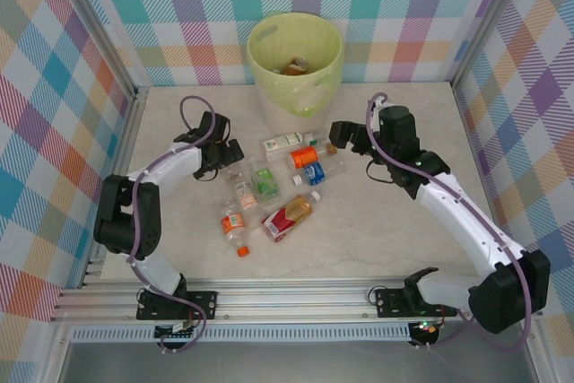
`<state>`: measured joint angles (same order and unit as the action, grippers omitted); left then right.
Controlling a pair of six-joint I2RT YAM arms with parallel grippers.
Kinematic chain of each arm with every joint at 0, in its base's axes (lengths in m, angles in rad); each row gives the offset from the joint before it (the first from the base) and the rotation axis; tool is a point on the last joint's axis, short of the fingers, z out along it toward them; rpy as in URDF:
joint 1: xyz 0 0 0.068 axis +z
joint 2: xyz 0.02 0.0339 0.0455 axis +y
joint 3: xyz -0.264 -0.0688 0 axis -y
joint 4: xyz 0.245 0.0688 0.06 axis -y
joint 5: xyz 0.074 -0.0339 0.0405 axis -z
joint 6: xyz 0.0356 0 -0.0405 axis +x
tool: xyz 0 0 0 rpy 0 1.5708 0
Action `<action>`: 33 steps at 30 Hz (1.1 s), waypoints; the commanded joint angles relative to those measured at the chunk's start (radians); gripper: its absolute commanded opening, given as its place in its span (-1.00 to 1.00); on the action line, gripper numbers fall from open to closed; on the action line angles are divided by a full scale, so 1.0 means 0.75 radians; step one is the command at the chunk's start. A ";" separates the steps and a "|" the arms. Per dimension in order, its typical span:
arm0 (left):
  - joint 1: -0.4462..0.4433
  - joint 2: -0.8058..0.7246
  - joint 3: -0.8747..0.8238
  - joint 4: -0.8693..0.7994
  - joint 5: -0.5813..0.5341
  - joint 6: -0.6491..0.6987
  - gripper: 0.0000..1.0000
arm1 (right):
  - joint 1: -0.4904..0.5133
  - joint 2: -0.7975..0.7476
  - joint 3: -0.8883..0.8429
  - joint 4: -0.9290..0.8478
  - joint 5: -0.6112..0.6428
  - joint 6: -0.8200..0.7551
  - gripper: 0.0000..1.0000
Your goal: Put the plastic bottles in the bin
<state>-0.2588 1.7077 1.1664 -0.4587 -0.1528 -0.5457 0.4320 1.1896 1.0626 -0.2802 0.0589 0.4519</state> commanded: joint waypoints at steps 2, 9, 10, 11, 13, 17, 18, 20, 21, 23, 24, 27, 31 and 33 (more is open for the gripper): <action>0.012 0.061 0.066 0.057 -0.025 0.042 0.92 | 0.005 -0.066 -0.021 0.001 0.035 0.024 0.99; 0.009 0.186 0.160 0.056 -0.097 0.020 0.75 | 0.005 -0.098 -0.057 0.006 0.037 0.010 0.99; 0.007 0.210 0.178 0.036 -0.125 0.006 0.74 | 0.005 -0.097 -0.059 0.004 0.034 0.006 1.00; 0.006 0.234 0.196 0.016 -0.153 -0.009 0.71 | 0.005 -0.093 -0.057 0.004 0.032 0.003 0.99; 0.005 0.265 0.207 0.003 -0.189 -0.032 0.61 | 0.005 -0.084 -0.057 0.009 0.030 -0.001 0.99; 0.001 0.300 0.197 0.027 -0.203 -0.064 0.23 | 0.005 -0.055 -0.037 0.009 0.017 -0.007 0.99; 0.000 0.307 0.199 0.024 -0.206 -0.069 0.16 | 0.005 -0.050 -0.032 0.010 0.013 -0.009 0.99; -0.001 0.321 0.210 0.014 -0.217 -0.072 0.00 | 0.006 -0.039 -0.024 0.006 0.006 -0.010 0.99; -0.001 0.323 0.210 0.011 -0.226 -0.070 -0.04 | 0.005 -0.034 -0.022 0.007 0.005 -0.010 0.99; -0.001 0.313 0.209 0.010 -0.252 -0.064 -0.20 | 0.005 -0.029 -0.022 0.004 0.005 -0.013 0.99; -0.002 0.305 0.208 0.011 -0.256 -0.060 -0.28 | 0.005 -0.026 -0.021 0.002 0.009 -0.013 0.99; -0.001 0.282 0.223 -0.002 -0.274 -0.038 -0.63 | 0.005 -0.023 -0.016 -0.003 0.015 -0.022 0.99; -0.012 0.269 0.283 -0.076 -0.341 -0.037 -0.99 | 0.005 -0.023 -0.014 0.001 0.055 -0.018 0.99; -0.023 0.248 0.281 -0.071 -0.383 -0.052 -1.00 | 0.005 -0.022 -0.014 0.006 0.059 -0.018 0.99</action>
<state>-0.2661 1.9213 1.3476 -0.4721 -0.3702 -0.5838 0.4320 1.1690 1.0283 -0.2855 0.0814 0.4561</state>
